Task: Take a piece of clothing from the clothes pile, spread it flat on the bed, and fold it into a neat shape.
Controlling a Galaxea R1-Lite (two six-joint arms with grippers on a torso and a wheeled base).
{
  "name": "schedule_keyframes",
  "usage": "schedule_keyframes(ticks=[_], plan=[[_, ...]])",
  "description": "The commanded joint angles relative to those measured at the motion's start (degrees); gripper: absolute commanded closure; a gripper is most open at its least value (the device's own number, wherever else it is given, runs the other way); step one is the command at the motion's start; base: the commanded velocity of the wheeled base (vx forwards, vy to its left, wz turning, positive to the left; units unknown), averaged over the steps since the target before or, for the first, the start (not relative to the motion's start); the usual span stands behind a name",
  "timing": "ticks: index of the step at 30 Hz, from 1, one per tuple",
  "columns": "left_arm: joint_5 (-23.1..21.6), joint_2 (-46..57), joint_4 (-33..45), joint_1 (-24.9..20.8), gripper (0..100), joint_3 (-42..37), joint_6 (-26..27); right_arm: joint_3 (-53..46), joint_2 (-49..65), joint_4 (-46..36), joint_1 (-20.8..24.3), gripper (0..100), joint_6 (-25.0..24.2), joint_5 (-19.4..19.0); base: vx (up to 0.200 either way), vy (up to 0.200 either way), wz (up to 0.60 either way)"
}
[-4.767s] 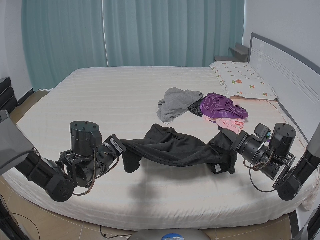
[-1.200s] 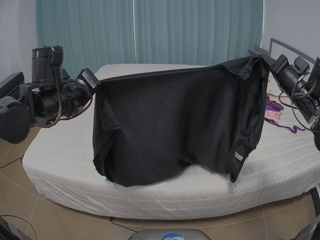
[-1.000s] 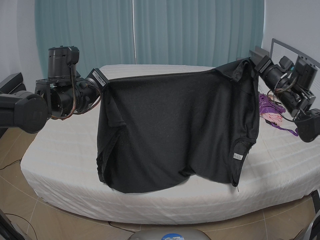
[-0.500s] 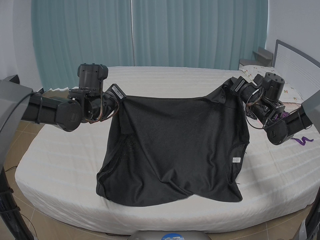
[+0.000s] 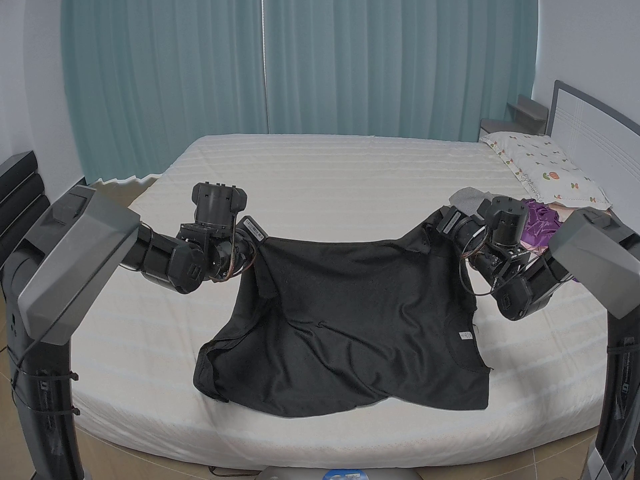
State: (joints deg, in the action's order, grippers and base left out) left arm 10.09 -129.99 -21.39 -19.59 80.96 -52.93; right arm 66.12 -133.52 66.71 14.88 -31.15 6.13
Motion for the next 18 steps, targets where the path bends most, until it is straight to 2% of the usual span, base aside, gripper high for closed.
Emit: schedule_keyframes(ticks=[1,3,4,5,6,11,15,18], plan=[[-0.1,-5.3,-0.5,1.0,100,1.1,-0.1,1.5,-6.4,0.7,-0.3,100,-0.3,0.1,0.0,0.0,0.0],[-0.2,-7.5,-0.5,1.0,100,1.7,-0.2,3.3,-9.4,0.7,-0.9,100,-0.3,0.1,0.0,0.0,0.0],[-0.3,-9.2,-0.5,1.3,0,2.7,-0.3,5.5,-11.7,0.4,-1.0,100,-0.4,0.2,0.0,0.0,0.0],[-0.4,-10.3,-0.5,1.5,0,3.5,-0.4,6.2,-12.7,0.4,-1.0,100,-0.6,0.2,0.0,0.0,0.0],[-0.4,-11.3,-0.4,1.6,0,4.4,-0.4,6.4,-13.9,0.4,-0.9,0,-0.7,0.2,0.0,0.0,0.0],[-0.1,-14.5,-0.4,1.5,0,5.0,-0.2,6.2,-16.8,0.0,-0.9,0,-1.0,0.0,0.0,0.0,0.0],[0.5,-14.9,-0.3,1.7,0,5.1,-0.2,5.9,-16.9,-1.9,-1.5,0,-4.2,0.1,0.0,0.0,0.0],[4.1,-14.8,-1.5,3.1,0,5.6,-1.5,5.9,-15.1,-4.3,-2.7,0,-5.6,0.3,0.0,0.0,0.0]])
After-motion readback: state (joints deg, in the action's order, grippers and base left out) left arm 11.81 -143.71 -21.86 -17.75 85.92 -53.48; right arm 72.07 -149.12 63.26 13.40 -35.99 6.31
